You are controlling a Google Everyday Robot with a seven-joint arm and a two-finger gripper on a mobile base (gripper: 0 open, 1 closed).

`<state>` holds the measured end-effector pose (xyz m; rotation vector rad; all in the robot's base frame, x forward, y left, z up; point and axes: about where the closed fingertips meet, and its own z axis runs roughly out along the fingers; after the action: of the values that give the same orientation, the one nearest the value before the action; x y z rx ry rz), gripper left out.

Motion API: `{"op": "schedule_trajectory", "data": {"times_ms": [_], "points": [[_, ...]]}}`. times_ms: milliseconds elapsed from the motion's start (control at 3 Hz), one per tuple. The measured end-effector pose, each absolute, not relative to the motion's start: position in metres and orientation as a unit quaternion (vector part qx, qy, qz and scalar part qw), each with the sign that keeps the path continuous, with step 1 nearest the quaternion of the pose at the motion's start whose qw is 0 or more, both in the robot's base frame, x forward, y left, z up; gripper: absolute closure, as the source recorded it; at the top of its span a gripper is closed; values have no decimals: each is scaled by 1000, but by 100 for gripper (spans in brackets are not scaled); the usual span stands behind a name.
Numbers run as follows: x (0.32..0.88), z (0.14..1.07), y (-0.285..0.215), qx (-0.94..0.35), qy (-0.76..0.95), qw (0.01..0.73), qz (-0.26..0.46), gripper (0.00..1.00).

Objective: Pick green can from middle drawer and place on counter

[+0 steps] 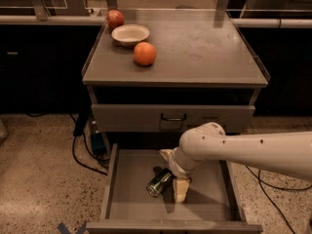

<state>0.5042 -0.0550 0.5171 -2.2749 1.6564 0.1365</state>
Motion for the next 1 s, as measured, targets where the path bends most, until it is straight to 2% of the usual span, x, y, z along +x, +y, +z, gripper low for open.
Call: {"op": "schedule_trajectory", "data": {"times_ms": [1000], "points": [[542,455,-33,-824,538,174,39,0]]}}
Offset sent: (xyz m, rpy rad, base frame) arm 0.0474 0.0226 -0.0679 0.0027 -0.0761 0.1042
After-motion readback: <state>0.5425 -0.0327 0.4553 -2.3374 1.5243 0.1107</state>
